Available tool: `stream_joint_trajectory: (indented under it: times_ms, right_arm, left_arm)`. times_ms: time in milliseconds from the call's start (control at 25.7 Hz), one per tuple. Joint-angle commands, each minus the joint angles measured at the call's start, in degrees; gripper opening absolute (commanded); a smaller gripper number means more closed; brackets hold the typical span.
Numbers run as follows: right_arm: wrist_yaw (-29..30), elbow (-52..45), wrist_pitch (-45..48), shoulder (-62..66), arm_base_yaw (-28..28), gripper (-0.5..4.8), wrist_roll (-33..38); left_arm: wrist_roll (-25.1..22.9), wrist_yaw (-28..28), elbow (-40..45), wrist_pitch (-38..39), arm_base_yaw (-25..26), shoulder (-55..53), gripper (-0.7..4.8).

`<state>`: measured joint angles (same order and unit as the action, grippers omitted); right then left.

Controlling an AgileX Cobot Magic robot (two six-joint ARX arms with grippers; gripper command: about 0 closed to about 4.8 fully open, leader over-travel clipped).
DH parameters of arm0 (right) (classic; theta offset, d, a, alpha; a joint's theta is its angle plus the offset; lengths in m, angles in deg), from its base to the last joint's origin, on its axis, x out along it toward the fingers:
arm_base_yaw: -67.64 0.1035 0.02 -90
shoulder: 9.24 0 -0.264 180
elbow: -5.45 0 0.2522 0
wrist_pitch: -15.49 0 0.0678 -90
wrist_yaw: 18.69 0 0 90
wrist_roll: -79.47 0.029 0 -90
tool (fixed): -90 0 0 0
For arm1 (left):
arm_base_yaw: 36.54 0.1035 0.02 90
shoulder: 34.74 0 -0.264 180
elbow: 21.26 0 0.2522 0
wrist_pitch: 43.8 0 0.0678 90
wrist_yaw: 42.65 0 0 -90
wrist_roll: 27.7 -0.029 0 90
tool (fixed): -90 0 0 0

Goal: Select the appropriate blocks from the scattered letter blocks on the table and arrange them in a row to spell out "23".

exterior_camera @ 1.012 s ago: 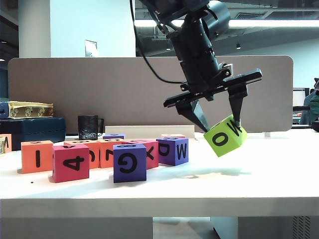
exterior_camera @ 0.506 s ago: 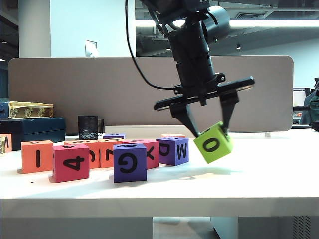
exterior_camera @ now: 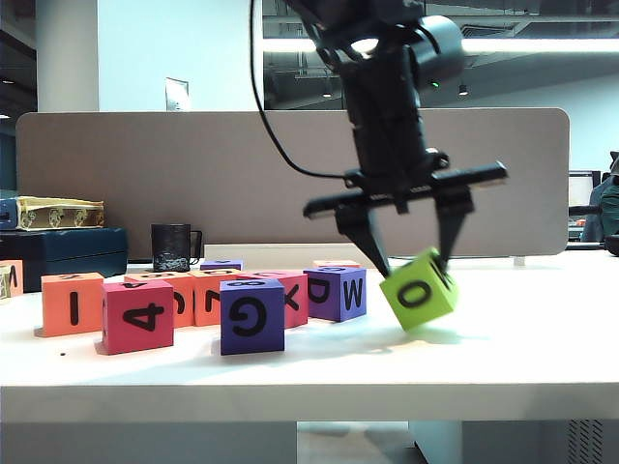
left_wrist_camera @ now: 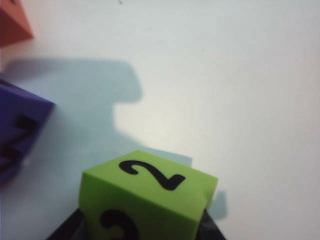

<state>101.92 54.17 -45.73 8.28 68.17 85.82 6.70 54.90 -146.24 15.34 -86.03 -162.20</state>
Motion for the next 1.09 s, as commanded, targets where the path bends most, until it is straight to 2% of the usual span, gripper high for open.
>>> stream_joint_trajectory:
  times_ms: [39, 273, 506, 623, 896, 1090]
  right_arm:
    - [-0.02, 0.31, 0.44, 0.04, -0.02, -0.01, 0.07]
    - [-0.02, 0.31, -0.83, 0.04, -0.02, -0.01, 0.07]
    - [-0.04, 0.31, -0.79, 0.04, -0.02, -0.01, 0.07]
    - [-0.04, 0.31, -0.79, 0.04, -0.02, -0.01, 0.07]
    - [-0.04, 0.31, -0.79, 0.04, -0.02, -0.01, 0.07]
    - [-0.07, 0.31, -0.76, 0.04, 0.0, -0.01, 0.07]
  left_arm:
    - [-0.09, -0.94, 0.24, 0.5, -1.22, -1.4, 2.22]
    - [-0.07, -1.7, 0.24, 0.57, -1.86, -2.86, 3.06]
    - [-2.54, -2.49, 0.02, -1.36, -1.95, -2.75, 3.15]
    - [-3.19, -2.69, 0.02, -1.03, -1.95, -2.71, 3.54]
    - [-9.86, -3.67, -1.79, 0.09, -1.92, -2.67, 3.55]
    - [-16.0, 0.81, -8.26, 4.76, -1.9, -2.67, 3.55]
